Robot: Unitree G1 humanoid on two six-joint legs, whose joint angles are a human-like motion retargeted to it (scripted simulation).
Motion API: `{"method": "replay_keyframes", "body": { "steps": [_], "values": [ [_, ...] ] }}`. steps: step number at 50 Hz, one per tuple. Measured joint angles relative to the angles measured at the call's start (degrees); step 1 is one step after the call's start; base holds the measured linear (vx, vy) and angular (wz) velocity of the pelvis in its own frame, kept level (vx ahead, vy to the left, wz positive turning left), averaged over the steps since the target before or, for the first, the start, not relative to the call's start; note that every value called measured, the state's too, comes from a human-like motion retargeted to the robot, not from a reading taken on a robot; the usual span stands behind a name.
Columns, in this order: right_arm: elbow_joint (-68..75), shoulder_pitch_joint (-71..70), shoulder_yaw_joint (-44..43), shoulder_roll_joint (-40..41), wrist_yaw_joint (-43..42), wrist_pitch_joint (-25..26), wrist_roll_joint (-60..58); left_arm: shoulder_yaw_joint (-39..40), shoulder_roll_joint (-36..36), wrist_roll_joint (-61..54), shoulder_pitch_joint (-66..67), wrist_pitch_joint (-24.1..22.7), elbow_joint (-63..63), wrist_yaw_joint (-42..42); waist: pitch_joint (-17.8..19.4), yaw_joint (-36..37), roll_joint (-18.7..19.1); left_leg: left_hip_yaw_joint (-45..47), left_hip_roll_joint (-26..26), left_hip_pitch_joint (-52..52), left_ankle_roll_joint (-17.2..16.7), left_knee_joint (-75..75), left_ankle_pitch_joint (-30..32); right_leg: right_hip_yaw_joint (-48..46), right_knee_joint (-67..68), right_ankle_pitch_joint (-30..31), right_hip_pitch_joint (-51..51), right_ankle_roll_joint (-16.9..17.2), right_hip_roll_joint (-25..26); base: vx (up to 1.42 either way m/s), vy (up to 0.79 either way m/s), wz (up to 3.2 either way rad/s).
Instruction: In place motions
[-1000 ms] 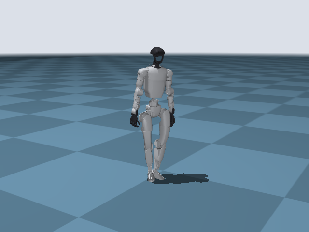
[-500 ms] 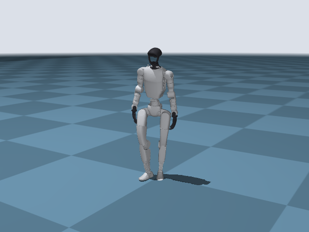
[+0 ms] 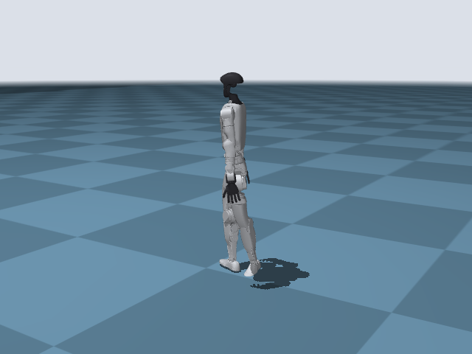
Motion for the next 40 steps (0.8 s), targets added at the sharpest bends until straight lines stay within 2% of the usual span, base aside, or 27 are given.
{"method": "replay_keyframes", "body": {
  "steps": [3, 5, 7, 10, 12, 13, 15, 20, 23, 27, 30, 32, 37, 40],
  "values": [
    [1.4, 1.8, -2.2, -0.2, -0.3, 0.2, 2.7, -1.4, -1.4, -1.2, -2.1, -1.3, -2.9, -1.3, -1.0, -1.2, 2.4, 0.5, 0.9, 0.8, -0.4, 0.4, 1.3, 0.6, 0.6, -0.5, 0.0, 2.2, 0.2, -0.18, 0.12, -0.27],
    [2.5, 2.5, -2.9, -0.1, -0.7, 0.5, 4.6, -2.1, -2.1, -1.2, -3.3, -2.0, -5.0, -2.3, -1.5, -0.9, 2.1, 1.4, 0.6, 2.0, 0.4, 1.8, 3.5, 1.7, 0.1, -1.0, 0.5, 2.5, -0.2, -0.22, 0.02, -0.40],
    [3.7, 2.8, -2.5, 0.4, -1.6, 1.0, 5.7, -2.5, -2.8, -0.7, -3.7, -2.4, -6.6, -2.7, -2.7, -0.1, -0.6, 1.0, -0.1, 2.7, 4.3, 5.8, 6.7, 3.4, -1.0, -1.1, 1.1, 1.9, -2.5, -0.16, -0.01, -0.54],
    [4.0, 2.1, -0.7, 1.8, -3.8, 2.0, 5.0, -3.1, -3.3, -0.9, -3.5, -2.9, -8.9, -2.9, -3.6, 2.1, -7.8, -6.8, -0.6, 0.2, 14.8, 18.8, 8.5, 8.5, -1.2, -1.5, 1.2, 0.3, -8.8, -0.15, -0.03, -0.91],
    [2.8, 0.8, 1.5, 2.8, -7.0, 2.2, 2.5, -3.4, -3.4, -2.4, -3.3, -3.1, -9.1, -2.1, -2.7, 4.2, -10.8, -15.4, 1.1, -4.2, 15.7, 29.5, 7.9, 12.6, -0.9, -1.5, 1.1, -1.0, -10.6, -0.18, -0.05, -1.49],
    [1.8, 0.1, 2.9, 3.2, -8.6, 2.1, 0.8, -3.1, -3.6, -3.3, -3.3, -3.1, -8.6, -1.6, -1.9, 5.4, -11.6, -21.0, 1.5, -7.6, 15.2, 34.4, 7.3, 14.8, -1.1, -1.2, 1.2, -1.5, -10.6, -0.20, -0.02, -1.80],
    [-0.9, -1.6, 5.3, 3.9, -10.2, 1.4, -3.9, -2.1, -4.4, -4.5, -3.5, -2.9, -6.9, -1.1, -0.1, 7.1, -11.9, -34.0, -2.0, -13.7, 12.9, 38.4, 6.7, 18.3, -2.3, -0.1, 1.6, -2.6, -9.5, -0.25, 0.02, -1.85],
    [-9.4, -5.7, 11.9, 4.7, -5.4, -1.8, -11.1, 0.2, -5.5, -5.3, -2.9, -1.9, -2.9, -3.2, 3.1, 8.8, -12.4, -33.1, -3.3, -14.2, 15.4, 30.6, 2.0, 25.9, -3.8, 2.5, 1.4, -3.8, -9.0, -0.21, 0.07, -1.74],
    [-14.1, -6.7, 13.9, 5.6, -1.9, -3.2, -11.5, 0.5, -5.6, -3.7, -1.8, -1.6, -1.2, -3.3, 3.8, 9.2, -10.9, -43.4, -7.3, -18.1, 13.1, 24.4, 1.7, 29.7, -5.5, 4.0, 1.3, -4.5, -6.4, -0.12, 0.05, -1.60],
    [-17.7, -6.2, 13.2, 6.6, -0.2, -4.2, -8.4, -0.5, -5.0, -0.9, -2.2, -0.2, 1.3, -3.4, 6.1, 11.6, -7.8, -64.6, -13.3, -19.9, 9.3, 13.9, 4.7, 33.7, -7.5, 5.4, 3.1, -4.7, -1.6, -0.07, 0.03, -1.38],
    [-16.1, -5.4, 12.0, 6.3, -0.2, -3.9, -6.2, -0.5, -5.1, -0.2, -2.0, 0.2, 1.9, -2.9, 5.3, 11.5, -6.0, -72.6, -15.8, -19.2, 10.9, 8.4, 10.6, 34.9, -8.6, 5.8, 3.9, -4.4, 0.5, 0.15, 0.04, -0.55],
    [-13.3, -4.9, 11.4, 6.2, -0.4, -2.4, -6.6, 0.4, -5.2, -0.8, -1.7, 0.1, 1.8, -2.9, 3.9, 9.1, -4.8, -64.6, -10.6, -19.4, 8.4, 7.3, 11.7, 33.8, -9.3, 6.1, 4.1, -4.0, 1.2, 0.17, -0.01, 0.17],
    [-4.1, -3.6, 8.0, 4.3, -3.9, 0.8, -4.5, 0.4, -4.8, -2.5, -3.3, -0.2, 0.1, -2.5, 4.3, 6.6, -4.5, -66.3, -11.7, -16.0, 8.9, 3.3, 14.1, 31.8, -9.9, 6.0, 6.5, -3.5, 1.2, 0.15, -0.02, 0.29],
    [1.2, -1.9, 6.1, 2.5, -3.5, 2.0, -4.4, -0.4, -4.3, -2.9, -4.1, -0.3, -0.9, -2.2, 2.7, 7.7, -4.6, -66.1, -12.4, -15.2, 9.8, 1.7, 14.3, 32.3, -8.5, 5.4, 5.8, -2.9, 1.0, 0.25, -0.07, -0.07]
  ]
}}
